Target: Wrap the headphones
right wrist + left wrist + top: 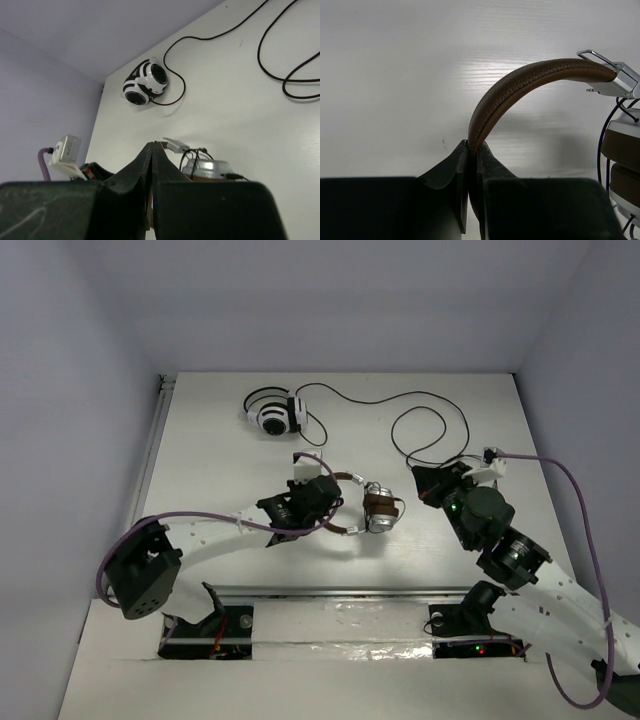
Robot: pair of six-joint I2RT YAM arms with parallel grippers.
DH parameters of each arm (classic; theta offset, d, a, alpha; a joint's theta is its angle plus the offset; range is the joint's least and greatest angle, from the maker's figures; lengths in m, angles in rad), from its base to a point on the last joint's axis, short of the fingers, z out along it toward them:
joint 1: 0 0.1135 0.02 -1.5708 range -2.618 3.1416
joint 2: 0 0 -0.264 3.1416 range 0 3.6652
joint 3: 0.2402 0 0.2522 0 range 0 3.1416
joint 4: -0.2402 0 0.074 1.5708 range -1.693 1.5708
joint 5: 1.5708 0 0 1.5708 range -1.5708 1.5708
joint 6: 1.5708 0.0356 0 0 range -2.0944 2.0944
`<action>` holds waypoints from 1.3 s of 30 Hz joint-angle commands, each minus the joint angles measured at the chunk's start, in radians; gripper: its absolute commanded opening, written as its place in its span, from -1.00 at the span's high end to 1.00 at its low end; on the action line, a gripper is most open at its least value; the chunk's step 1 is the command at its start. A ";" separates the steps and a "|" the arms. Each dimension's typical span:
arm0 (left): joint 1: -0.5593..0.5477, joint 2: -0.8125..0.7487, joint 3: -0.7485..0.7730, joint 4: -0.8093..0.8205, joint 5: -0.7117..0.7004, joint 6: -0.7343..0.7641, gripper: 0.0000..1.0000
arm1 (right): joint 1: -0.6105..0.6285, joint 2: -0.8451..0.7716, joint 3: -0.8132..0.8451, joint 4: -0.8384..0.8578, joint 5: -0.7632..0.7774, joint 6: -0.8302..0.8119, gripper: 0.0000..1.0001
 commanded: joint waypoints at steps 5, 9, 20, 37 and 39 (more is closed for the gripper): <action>0.093 0.073 0.035 0.161 0.041 0.049 1.00 | -0.006 -0.089 0.007 -0.131 0.024 -0.021 0.80; 0.123 0.099 0.022 0.178 0.055 0.058 0.93 | -0.006 -0.129 0.005 -0.172 0.047 -0.021 0.71; 0.143 0.006 0.002 0.147 0.028 0.063 0.09 | -0.006 -0.193 0.056 -0.263 0.090 -0.031 0.51; 0.143 -0.492 0.001 0.094 0.041 0.101 -0.82 | -0.006 -0.287 0.188 -0.405 0.213 -0.048 -0.99; 0.143 -0.530 0.004 0.100 0.068 0.113 -0.80 | -0.006 -0.285 0.191 -0.408 0.207 -0.048 -0.99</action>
